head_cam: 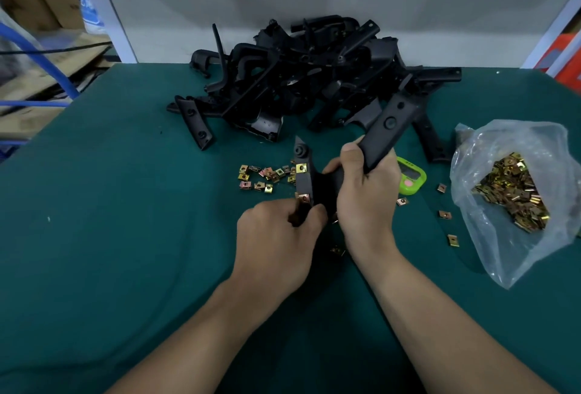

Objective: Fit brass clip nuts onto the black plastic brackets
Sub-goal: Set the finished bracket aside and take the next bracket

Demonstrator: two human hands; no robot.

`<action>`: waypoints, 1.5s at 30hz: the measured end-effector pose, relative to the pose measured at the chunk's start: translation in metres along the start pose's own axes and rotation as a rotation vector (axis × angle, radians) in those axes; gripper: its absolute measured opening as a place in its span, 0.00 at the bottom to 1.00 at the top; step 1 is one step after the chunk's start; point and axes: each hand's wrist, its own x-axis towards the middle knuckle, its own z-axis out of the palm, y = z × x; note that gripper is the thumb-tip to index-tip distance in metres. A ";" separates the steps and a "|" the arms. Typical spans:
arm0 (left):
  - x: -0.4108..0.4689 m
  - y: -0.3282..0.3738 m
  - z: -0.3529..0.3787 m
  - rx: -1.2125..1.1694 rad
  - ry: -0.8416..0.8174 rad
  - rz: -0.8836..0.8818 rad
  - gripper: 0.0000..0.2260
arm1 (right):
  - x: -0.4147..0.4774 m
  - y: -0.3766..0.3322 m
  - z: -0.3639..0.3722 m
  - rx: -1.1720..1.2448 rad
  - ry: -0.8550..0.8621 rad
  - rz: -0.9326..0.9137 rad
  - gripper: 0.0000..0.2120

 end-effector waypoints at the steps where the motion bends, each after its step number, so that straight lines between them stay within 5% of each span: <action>1: 0.001 -0.002 0.001 0.030 -0.004 0.009 0.21 | 0.003 0.000 -0.001 -0.013 -0.032 -0.001 0.02; 7: 0.013 0.009 -0.002 -0.157 0.118 -0.017 0.04 | 0.009 -0.024 -0.008 0.046 -0.322 0.194 0.07; 9: 0.018 0.017 -0.006 -0.297 0.184 -0.018 0.05 | 0.000 -0.037 -0.012 0.087 -0.366 0.270 0.08; 18: 0.008 0.104 0.008 -0.367 0.039 0.188 0.12 | -0.006 -0.118 -0.103 0.073 -0.208 0.393 0.09; 25: -0.044 0.199 0.068 -0.478 -0.367 0.141 0.13 | -0.046 -0.160 -0.230 0.255 0.101 0.452 0.07; 28: -0.095 0.230 0.119 -0.593 -0.648 -0.052 0.09 | -0.080 -0.167 -0.294 0.125 0.309 0.419 0.06; 36: -0.236 0.256 0.243 -0.498 -1.251 -0.233 0.05 | -0.183 -0.160 -0.469 -0.322 0.859 0.441 0.04; 38: -0.256 0.259 0.269 -0.450 -1.364 -0.282 0.14 | -0.200 -0.151 -0.502 -0.338 0.928 0.501 0.04; 41: -0.277 0.263 0.305 -0.445 -1.477 -0.369 0.06 | -0.216 -0.131 -0.548 -0.357 1.041 0.575 0.09; 45: -0.301 0.254 0.332 -0.289 -1.548 -0.448 0.15 | -0.224 -0.094 -0.587 -0.381 1.055 0.750 0.12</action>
